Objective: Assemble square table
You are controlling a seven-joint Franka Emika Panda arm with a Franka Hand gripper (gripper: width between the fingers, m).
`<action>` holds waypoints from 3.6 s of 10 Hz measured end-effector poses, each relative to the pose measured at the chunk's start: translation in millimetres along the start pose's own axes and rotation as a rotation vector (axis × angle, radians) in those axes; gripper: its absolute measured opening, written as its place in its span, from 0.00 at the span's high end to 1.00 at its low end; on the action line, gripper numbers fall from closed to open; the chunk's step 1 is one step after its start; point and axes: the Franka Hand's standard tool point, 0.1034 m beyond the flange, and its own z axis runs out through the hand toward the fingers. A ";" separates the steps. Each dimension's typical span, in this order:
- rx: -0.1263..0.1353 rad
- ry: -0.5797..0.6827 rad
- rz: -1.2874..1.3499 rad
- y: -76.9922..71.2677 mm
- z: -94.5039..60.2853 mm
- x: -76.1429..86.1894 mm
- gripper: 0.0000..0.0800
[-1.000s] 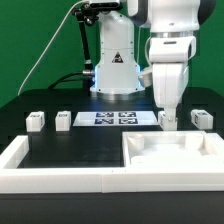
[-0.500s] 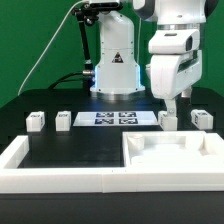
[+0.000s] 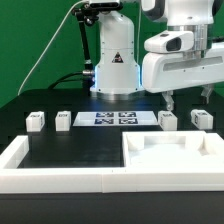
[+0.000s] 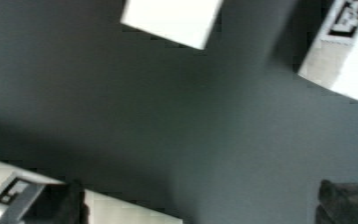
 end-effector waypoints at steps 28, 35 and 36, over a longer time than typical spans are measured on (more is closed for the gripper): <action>0.078 -0.931 0.163 -63.0 55.9 -59.3 0.33; 0.078 -0.927 0.166 -62.5 56.9 -59.2 0.64; 0.086 -0.931 0.159 -61.9 54.9 -58.8 0.64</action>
Offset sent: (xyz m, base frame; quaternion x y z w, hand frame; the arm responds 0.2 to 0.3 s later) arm 0.0000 0.0000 0.0000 0.0000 -0.0650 0.0000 0.9979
